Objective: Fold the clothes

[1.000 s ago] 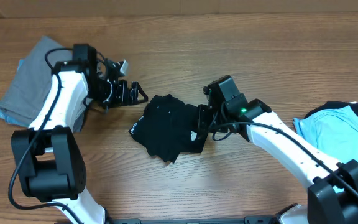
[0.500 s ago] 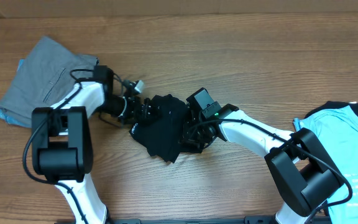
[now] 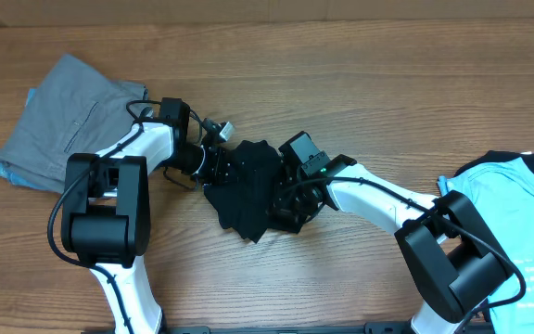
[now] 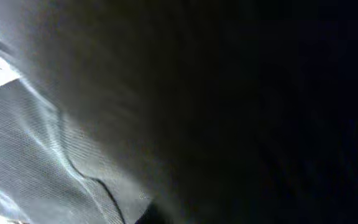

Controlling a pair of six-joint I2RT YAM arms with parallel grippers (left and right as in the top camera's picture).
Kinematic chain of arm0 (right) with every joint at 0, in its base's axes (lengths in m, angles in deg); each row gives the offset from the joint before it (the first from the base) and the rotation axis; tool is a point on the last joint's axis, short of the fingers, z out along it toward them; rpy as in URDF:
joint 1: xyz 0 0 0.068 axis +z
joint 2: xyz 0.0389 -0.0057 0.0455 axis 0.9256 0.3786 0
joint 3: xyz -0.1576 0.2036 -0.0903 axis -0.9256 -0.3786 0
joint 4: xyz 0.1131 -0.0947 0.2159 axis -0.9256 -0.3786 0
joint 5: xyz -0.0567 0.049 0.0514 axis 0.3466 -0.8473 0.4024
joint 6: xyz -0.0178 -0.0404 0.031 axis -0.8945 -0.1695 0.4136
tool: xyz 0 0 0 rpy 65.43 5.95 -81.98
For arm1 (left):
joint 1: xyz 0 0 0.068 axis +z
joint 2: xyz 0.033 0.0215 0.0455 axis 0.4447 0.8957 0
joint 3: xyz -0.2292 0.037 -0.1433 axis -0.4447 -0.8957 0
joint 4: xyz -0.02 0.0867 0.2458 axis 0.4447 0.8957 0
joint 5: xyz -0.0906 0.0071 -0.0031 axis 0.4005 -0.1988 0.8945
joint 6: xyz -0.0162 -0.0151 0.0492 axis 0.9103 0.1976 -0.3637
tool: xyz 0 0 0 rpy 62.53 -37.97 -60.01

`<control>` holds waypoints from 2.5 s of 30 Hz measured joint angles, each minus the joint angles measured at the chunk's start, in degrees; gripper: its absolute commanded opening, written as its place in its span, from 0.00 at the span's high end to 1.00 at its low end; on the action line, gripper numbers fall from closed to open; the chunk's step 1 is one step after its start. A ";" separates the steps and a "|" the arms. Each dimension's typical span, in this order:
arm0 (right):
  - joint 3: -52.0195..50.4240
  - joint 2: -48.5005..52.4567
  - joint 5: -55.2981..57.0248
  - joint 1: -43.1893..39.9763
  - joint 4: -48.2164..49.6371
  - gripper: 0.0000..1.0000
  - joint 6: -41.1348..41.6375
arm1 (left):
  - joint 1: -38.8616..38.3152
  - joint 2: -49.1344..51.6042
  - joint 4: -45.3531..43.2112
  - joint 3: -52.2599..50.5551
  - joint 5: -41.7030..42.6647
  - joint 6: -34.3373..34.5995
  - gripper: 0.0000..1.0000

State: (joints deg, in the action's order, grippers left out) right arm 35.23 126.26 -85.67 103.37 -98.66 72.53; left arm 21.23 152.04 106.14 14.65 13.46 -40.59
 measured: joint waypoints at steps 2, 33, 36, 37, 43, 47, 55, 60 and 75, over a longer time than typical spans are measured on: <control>0.20 -0.02 -0.26 0.00 -3.37 0.96 -1.03 | 0.00 0.00 1.29 0.17 0.04 -0.04 0.96; 4.52 -24.98 5.22 -2.64 -18.67 0.96 -6.75 | 34.88 -4.35 19.47 34.95 -6.73 -1.20 0.84; 4.52 -24.98 5.27 -2.62 -18.64 0.96 -6.78 | 36.92 -2.64 18.29 34.95 -11.04 -0.81 0.53; 4.52 -24.98 5.38 -2.62 -18.69 0.96 -6.75 | 37.48 -2.19 18.08 34.95 -12.44 -0.61 0.49; 4.52 -24.98 5.42 -2.62 -19.30 0.96 -6.73 | 41.44 -1.14 16.48 34.95 -21.57 2.49 0.48; 4.52 -24.98 5.42 -2.62 -20.55 0.96 -6.73 | 46.34 -1.14 19.15 35.93 -23.17 6.16 0.44; 4.52 -24.98 5.40 -2.62 -20.57 0.96 -6.73 | 54.88 -1.31 31.23 49.20 -12.55 7.26 0.68; 4.59 -25.00 6.99 -2.62 -22.08 0.96 -6.75 | 51.19 -3.93 39.32 52.68 -3.30 0.52 0.66; 28.04 -41.70 22.91 -2.62 -33.81 0.00 -9.44 | 10.97 -39.36 50.88 56.33 -23.69 -8.35 0.00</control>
State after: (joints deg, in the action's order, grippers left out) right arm 63.27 84.56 -62.76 100.74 -132.47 63.09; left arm 32.21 112.68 157.02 70.98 -10.23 -48.94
